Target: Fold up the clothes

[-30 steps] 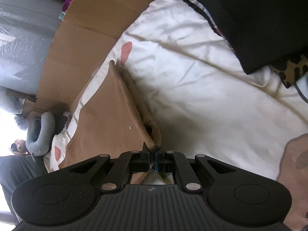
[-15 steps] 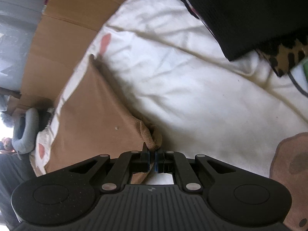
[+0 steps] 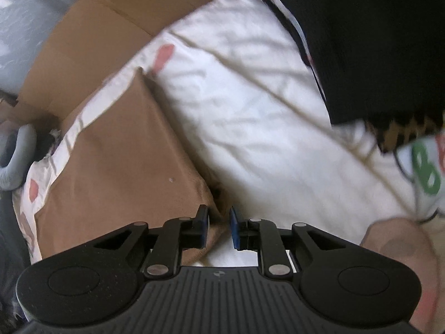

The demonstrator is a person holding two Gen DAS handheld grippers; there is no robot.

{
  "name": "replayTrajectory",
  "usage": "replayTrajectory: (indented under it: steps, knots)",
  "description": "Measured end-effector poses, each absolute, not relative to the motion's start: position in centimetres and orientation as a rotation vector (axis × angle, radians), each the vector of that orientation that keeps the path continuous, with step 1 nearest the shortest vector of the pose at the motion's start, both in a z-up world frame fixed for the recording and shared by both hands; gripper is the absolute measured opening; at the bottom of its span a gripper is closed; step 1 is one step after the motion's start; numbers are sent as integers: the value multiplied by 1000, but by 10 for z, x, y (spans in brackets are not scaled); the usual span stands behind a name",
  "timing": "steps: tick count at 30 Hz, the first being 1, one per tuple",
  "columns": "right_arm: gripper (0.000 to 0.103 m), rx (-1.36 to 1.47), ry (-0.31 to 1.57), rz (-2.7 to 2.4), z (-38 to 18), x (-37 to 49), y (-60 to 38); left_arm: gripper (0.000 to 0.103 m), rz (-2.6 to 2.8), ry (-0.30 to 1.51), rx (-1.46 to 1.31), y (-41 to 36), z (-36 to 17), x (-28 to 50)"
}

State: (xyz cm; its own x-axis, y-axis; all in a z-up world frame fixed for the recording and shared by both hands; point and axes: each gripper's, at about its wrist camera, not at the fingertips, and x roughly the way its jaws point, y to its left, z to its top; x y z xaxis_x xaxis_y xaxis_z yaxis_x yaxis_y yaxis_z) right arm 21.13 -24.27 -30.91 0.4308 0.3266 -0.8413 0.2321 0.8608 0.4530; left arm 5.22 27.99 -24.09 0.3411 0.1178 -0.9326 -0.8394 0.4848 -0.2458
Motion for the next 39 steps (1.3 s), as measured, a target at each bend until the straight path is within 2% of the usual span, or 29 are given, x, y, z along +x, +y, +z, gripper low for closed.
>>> replayTrajectory:
  steps: [7,23,24,28,35,36,39]
  knots:
    - [17,455,1078,177,-285,221,-220,19,619,997,-762,267,-233,104]
    - [17,186,1142,497,-295,224,-112,22,422,1021,-642,207,-261,199]
    - [17,156,1140,514,-296,224,-105,23,405,1027,-626,202,-264,205]
    - [17,113,1177,562,-306,223,-83,39,344,1036,-602,186,-272,219]
    - [17,-16,1218,685,-318,211,-43,39,194,1037,-559,148,-287,243]
    - [17,-57,1218,702,-319,206,-38,37,172,1037,-549,142,-288,246]
    - [17,-174,1212,748,-318,192,-24,22,134,1032,-520,124,-287,254]
